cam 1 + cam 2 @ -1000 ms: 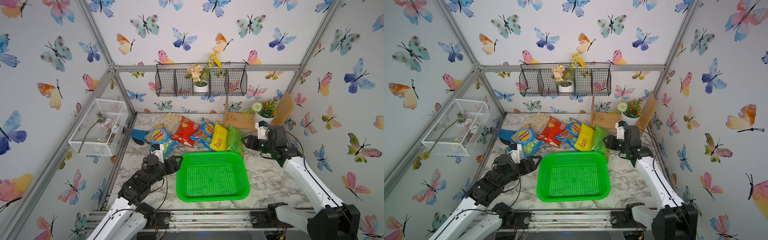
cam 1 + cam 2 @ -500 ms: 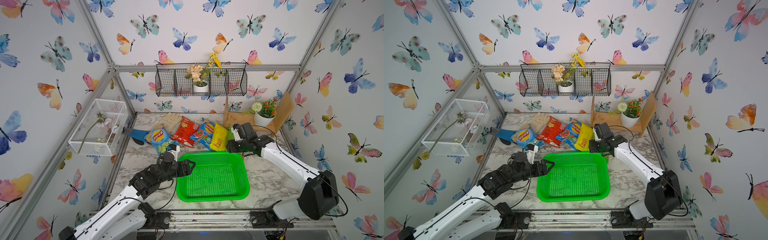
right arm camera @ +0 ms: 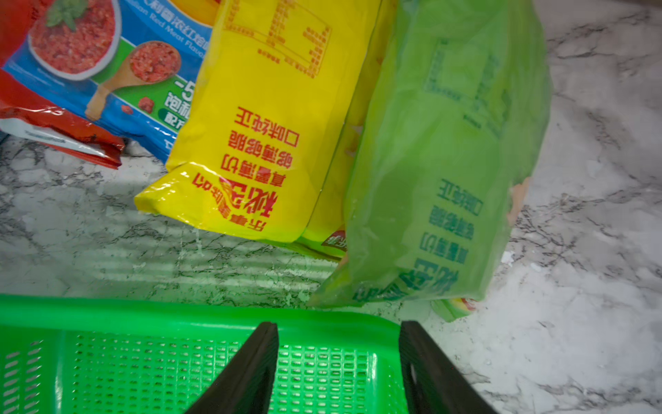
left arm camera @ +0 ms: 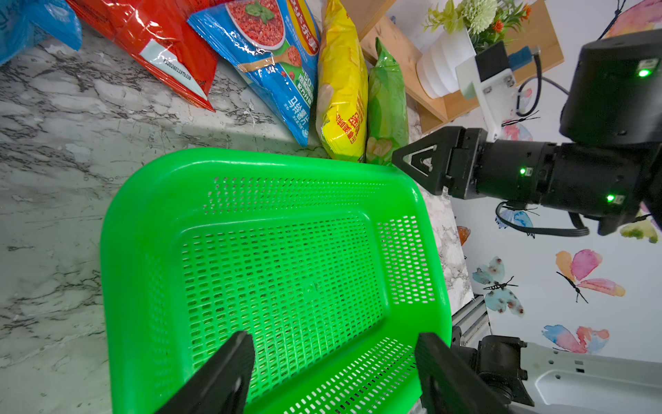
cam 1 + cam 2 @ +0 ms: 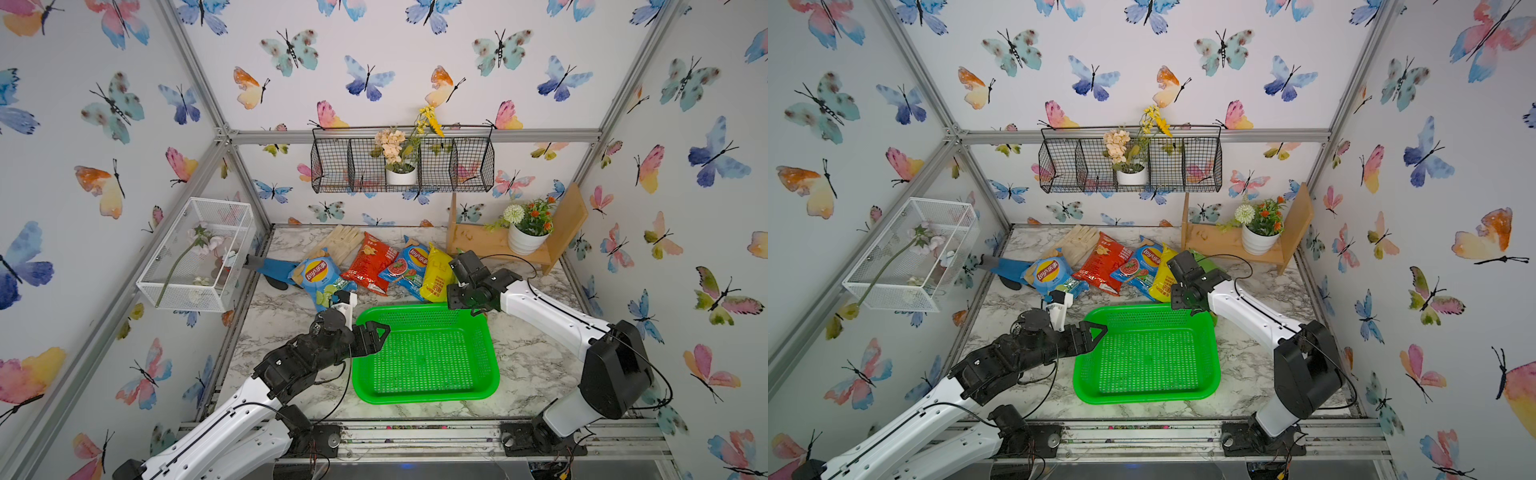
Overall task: Put the potato chips into the basket
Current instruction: Pick up the potato chip from the center of the board.
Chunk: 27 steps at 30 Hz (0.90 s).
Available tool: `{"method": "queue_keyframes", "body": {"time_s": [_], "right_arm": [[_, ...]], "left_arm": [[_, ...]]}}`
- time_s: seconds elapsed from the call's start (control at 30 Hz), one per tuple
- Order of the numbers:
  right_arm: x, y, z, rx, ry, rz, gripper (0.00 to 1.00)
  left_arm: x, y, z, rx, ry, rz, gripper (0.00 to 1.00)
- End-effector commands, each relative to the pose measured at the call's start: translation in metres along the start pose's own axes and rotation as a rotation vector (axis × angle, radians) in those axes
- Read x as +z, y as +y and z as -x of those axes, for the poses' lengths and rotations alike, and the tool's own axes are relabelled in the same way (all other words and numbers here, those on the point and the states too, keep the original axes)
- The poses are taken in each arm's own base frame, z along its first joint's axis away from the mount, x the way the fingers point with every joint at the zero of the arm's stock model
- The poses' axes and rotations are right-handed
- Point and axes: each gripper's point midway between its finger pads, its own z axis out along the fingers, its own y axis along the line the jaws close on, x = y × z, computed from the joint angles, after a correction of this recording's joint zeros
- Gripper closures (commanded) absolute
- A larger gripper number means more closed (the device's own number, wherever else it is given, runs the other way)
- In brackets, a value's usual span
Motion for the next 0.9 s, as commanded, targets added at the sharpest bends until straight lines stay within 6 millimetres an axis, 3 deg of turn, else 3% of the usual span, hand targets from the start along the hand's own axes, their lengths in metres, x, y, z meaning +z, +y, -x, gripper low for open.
{"method": "queue_keyframes", "body": {"time_s": [0.0, 0.37, 0.87], "right_arm": [[-0.002, -0.011, 0.005, 0.051, -0.029, -0.089, 0.39], [0.009, 0.007, 0.011, 0.091, -0.044, -0.078, 0.39], [0.023, -0.008, 0.008, 0.101, -0.066, -0.183, 0.50]], "left_arm": [[-0.002, 0.005, 0.005, -0.003, -0.043, 0.019, 0.23], [-0.003, 0.011, -0.001, -0.021, -0.044, 0.016, 0.23], [-0.007, 0.015, -0.004, -0.040, -0.054, 0.007, 0.22]]}}
